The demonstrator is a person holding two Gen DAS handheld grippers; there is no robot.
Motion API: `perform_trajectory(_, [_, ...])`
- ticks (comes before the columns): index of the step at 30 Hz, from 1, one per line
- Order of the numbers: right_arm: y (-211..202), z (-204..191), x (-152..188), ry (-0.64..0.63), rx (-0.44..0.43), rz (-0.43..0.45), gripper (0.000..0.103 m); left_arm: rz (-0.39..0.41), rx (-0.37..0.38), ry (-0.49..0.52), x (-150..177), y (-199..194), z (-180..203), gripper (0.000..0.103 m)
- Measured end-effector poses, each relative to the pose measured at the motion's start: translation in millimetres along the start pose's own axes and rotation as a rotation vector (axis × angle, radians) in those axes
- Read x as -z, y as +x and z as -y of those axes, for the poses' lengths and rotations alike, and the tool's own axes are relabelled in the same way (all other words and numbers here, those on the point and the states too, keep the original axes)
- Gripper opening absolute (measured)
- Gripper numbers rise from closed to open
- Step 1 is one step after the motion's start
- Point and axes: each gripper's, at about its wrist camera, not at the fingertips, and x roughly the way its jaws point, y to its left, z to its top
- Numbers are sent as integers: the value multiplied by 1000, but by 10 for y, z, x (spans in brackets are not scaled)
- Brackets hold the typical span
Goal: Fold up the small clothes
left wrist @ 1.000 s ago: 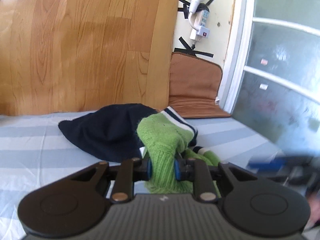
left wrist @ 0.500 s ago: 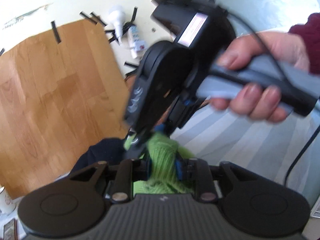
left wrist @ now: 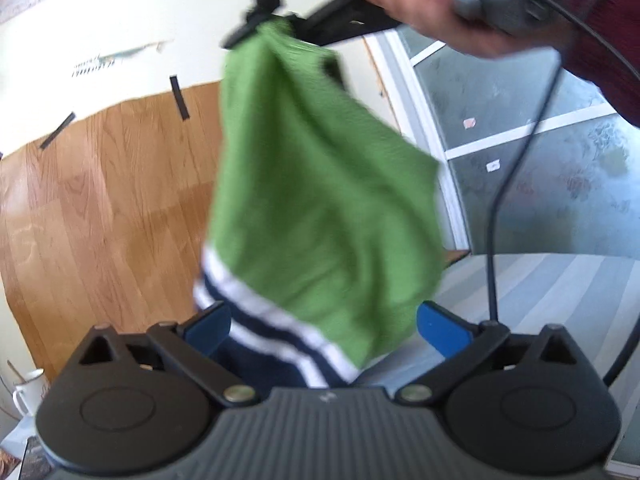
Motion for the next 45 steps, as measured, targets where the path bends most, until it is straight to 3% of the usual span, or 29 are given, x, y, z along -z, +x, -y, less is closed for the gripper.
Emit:
perform_trajectory(3, [19,-118,-72,-16,-23,6,12,13,-2,19,-23,34,20,103])
perform_trajectory(8, [110,-297,-268,-13,-39,42,12,31,-23,-33,-1,7,-26,103])
perform_trajectory(13, [195,-589,-472,-49,-56,62,12,110,-54,-50,-35,-158,-92,103])
perform_trajectory(18, [262,-699,-530,-41,-113,38,13,240,-48,-16,-52,-488,-175,103])
perform_trajectory(22, [281,-666,-500,-31,-104,20,13,241,-38,-18,8,-666,-356,103])
perform_trajectory(25, [333,-633,-498,-1,-76,13,13,211,-11,-112,-44,-726,-656,103])
perform_trajectory(28, [393,-631,-486,10,-74,1,13,241,-7,-248,-154,-843,-1004,103])
perform_trajectory(33, [435,-643,-450,4,-73,2,13,284,-93,-388,-277,-1037,-1357,102])
perform_trajectory(37, [521,-639,-381,35,-54,25,13,260,-75,-327,-493,-932,-1190,101])
perform_trajectory(45, [743,-600,-304,80,-3,29,13,203,110,-289,-570,-727,-579,102])
